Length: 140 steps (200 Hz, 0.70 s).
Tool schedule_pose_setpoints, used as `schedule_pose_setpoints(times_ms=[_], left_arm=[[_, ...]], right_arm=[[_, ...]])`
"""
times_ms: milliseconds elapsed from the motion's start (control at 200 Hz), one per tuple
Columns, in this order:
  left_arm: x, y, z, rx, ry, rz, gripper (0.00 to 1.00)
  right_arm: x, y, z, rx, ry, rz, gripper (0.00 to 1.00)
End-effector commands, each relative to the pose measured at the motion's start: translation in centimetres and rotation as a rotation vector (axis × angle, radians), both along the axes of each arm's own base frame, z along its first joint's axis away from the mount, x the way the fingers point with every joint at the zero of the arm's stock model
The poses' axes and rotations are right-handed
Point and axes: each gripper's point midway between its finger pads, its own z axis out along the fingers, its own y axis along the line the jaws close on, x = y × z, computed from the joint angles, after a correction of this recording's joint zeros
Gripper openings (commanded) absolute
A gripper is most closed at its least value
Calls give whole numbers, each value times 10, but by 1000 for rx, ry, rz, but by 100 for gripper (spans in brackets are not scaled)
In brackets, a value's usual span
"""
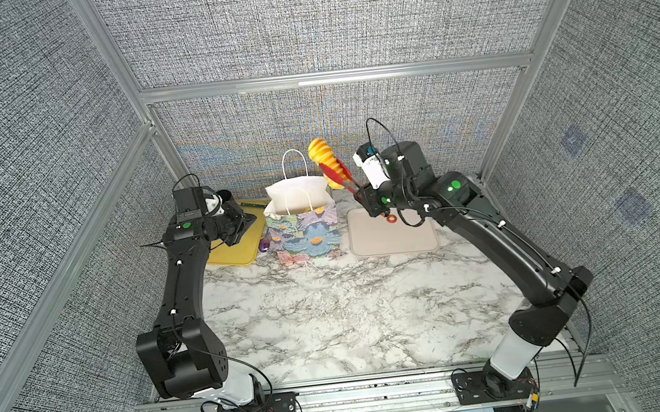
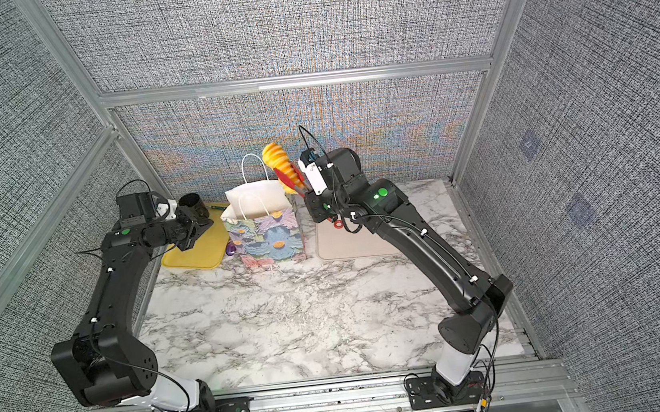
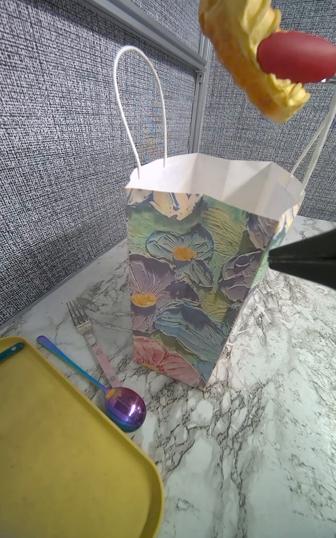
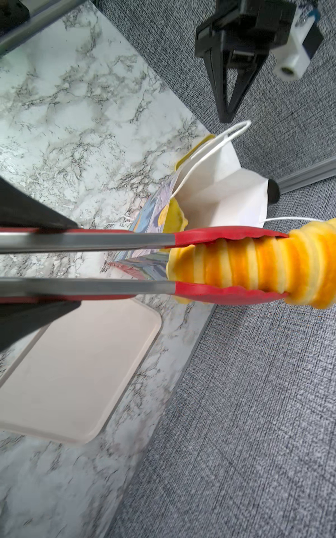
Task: Pack bread into a paper bag
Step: Place the fake bread in the paper bag.
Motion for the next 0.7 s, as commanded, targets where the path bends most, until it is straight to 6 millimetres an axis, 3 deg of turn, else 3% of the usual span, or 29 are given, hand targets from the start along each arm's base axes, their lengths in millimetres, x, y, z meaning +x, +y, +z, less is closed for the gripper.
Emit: schedule_pose_setpoints(times_ms=[0,360,696], left_arm=[[0,1,0,4,-2,1,2],[0,0,1,6,-5,-2,2],[1,0,1,7,-5,-4,2]], right_arm=[[3,24,21,59,-87,84,34],[22,47,0,28,-82,124,35],[29,53,-27,-16,-44,131,36]])
